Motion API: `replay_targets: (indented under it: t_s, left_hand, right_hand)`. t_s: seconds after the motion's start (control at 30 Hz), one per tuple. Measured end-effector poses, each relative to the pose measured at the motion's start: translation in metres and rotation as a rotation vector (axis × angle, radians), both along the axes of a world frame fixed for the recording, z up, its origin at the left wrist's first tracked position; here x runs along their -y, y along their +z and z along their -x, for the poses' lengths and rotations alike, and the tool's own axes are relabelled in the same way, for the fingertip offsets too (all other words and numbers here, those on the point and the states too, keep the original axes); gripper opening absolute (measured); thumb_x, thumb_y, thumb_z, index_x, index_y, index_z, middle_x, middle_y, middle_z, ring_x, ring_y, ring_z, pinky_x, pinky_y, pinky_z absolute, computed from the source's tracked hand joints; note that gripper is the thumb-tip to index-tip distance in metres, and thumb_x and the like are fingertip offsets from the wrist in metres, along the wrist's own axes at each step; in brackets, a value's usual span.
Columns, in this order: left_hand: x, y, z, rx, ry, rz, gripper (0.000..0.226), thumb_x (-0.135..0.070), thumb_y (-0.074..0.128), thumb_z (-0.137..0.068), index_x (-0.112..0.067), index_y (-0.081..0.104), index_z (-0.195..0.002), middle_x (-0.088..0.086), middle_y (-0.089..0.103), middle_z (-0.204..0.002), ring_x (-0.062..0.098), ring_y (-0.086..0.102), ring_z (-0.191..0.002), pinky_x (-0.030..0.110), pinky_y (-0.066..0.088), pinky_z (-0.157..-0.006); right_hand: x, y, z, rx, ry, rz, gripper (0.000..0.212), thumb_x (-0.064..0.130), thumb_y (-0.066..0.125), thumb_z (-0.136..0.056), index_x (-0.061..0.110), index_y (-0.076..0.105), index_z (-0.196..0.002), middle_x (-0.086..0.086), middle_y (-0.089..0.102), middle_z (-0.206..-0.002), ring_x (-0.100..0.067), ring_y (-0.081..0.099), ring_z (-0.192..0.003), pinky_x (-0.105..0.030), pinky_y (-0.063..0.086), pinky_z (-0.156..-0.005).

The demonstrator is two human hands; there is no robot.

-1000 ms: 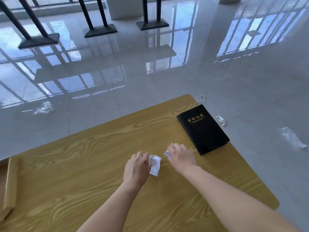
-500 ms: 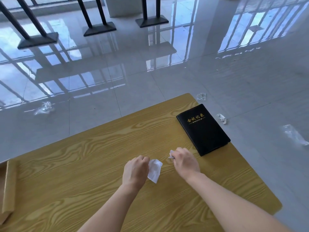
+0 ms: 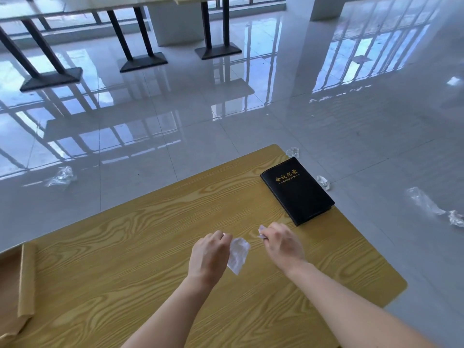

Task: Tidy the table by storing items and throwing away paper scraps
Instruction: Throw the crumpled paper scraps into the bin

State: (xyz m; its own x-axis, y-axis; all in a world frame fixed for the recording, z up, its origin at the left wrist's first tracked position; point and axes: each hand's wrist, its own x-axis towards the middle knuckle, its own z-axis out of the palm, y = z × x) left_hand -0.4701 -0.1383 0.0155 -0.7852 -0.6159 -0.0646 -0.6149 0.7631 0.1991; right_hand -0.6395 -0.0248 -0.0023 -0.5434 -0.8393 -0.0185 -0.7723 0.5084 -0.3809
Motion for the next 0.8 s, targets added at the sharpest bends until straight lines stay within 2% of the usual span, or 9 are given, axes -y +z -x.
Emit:
replay_targets:
  t_s: [0.13,0.27,0.37,0.5,0.63,0.8]
  left_hand:
    - [-0.005,0.008,-0.011,-0.020,-0.046,0.013,0.011,-0.014,0.055,-0.091,-0.020,0.060,-0.098,-0.004,0.062,-0.094,0.021,0.060,-0.086,0.030,0.037,-0.063]
    - [-0.016,0.020,-0.020,-0.035,-0.097,0.030,0.009,-0.014,0.055,-0.091,-0.019,0.060,-0.096,-0.004,0.062,-0.091,0.021,0.060,-0.083,0.031,0.040,-0.061]
    - [-0.027,0.028,-0.034,-0.041,-0.148,0.057,0.009,-0.013,0.055,-0.091,-0.019,0.060,-0.096,-0.003,0.061,-0.089,0.020,0.059,-0.080,0.031,0.036,-0.058]
    - [-0.040,0.036,-0.049,-0.045,-0.209,0.073,0.008,-0.013,0.057,-0.090,-0.019,0.061,-0.094,-0.002,0.061,-0.087,0.020,0.059,-0.079,0.032,0.039,-0.056]
    - [-0.061,0.044,-0.055,-0.062,-0.267,0.081,0.006,-0.013,0.059,-0.088,-0.018,0.059,-0.087,-0.003,0.060,-0.082,0.021,0.059,-0.074,0.032,0.043,-0.053]
    - [-0.097,0.053,-0.047,-0.096,-0.330,0.091,0.009,-0.011,0.059,-0.087,-0.020,0.061,-0.088,-0.004,0.061,-0.083,0.020,0.059,-0.075,0.033,0.046,-0.055]
  right_hand:
    - [-0.014,0.011,-0.016,0.005,-0.075,0.017,0.021,0.021,0.050,-0.099,0.017,0.070,-0.095,0.003,0.060,-0.088,-0.016,0.048,-0.080,-0.032,0.045,-0.060]
    - [-0.032,0.023,-0.030,-0.008,-0.114,0.013,0.023,0.020,0.052,-0.099,0.013,0.066,-0.081,-0.001,0.057,-0.082,-0.021,0.052,-0.079,-0.035,0.048,-0.062]
    - [-0.050,0.033,-0.045,-0.013,-0.160,0.036,0.021,0.021,0.053,-0.098,0.013,0.069,-0.086,-0.002,0.058,-0.085,-0.022,0.053,-0.083,-0.030,0.042,-0.061]
    - [-0.075,0.044,-0.067,-0.027,-0.228,0.081,0.025,0.024,0.049,-0.100,0.012,0.070,-0.093,-0.004,0.061,-0.091,-0.022,0.054,-0.084,-0.028,0.036,-0.061]
    - [-0.105,0.052,-0.082,-0.015,-0.269,0.051,0.022,0.023,0.050,-0.099,0.013,0.070,-0.095,-0.005,0.062,-0.095,-0.025,0.058,-0.089,-0.030,0.042,-0.063]
    - [-0.146,0.059,-0.086,-0.023,-0.334,0.064,0.023,0.024,0.052,-0.098,0.013,0.069,-0.089,-0.004,0.061,-0.092,-0.024,0.059,-0.085,-0.029,0.041,-0.061]
